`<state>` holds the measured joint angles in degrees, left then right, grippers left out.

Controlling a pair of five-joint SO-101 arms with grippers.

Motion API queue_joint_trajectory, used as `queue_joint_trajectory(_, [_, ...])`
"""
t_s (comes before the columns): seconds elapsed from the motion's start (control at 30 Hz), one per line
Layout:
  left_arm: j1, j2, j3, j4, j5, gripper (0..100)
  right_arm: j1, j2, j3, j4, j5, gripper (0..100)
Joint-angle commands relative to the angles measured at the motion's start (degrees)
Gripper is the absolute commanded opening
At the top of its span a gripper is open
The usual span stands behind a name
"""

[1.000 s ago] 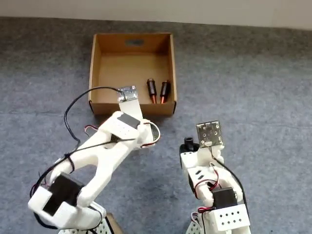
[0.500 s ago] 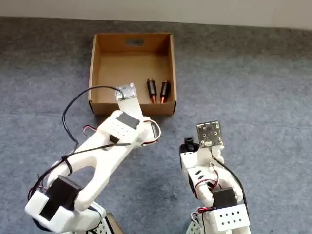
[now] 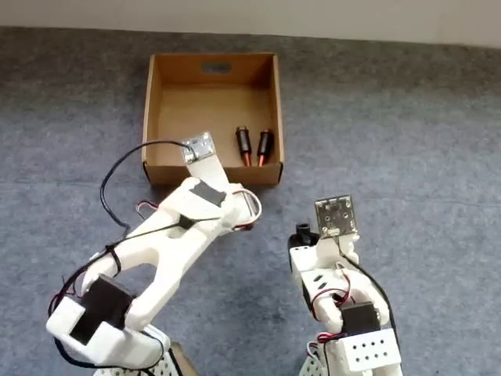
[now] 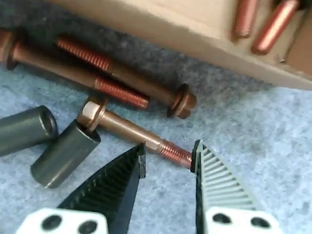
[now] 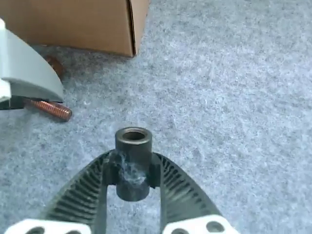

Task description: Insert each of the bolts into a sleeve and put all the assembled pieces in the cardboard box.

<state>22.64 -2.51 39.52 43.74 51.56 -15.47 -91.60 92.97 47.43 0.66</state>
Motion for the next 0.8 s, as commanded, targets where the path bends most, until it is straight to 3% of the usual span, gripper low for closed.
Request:
queue_joint_trajectory(0.0, [-0.4, 2.9, -2.5, -0.5, 0.4, 18, 0.6, -0.6, -0.5, -0.9, -0.3, 0.6])
queue_joint_trajectory(0.2, [-1.0, 4.4, -2.6, -0.4, 0.4, 17, 0.6, -0.6, -0.5, -0.9, -0.3, 0.6])
queue_joint_trajectory(0.43, [-1.0, 3.6, -3.0, 8.4, 0.4, 18, 0.6, -0.8, -0.5, -0.9, -0.2, 0.6])
queue_joint_trajectory(0.77, [-1.8, 3.9, -3.0, 8.1, 0.4, 18, 0.7, -0.8, -0.5, -0.9, -0.2, 0.6])
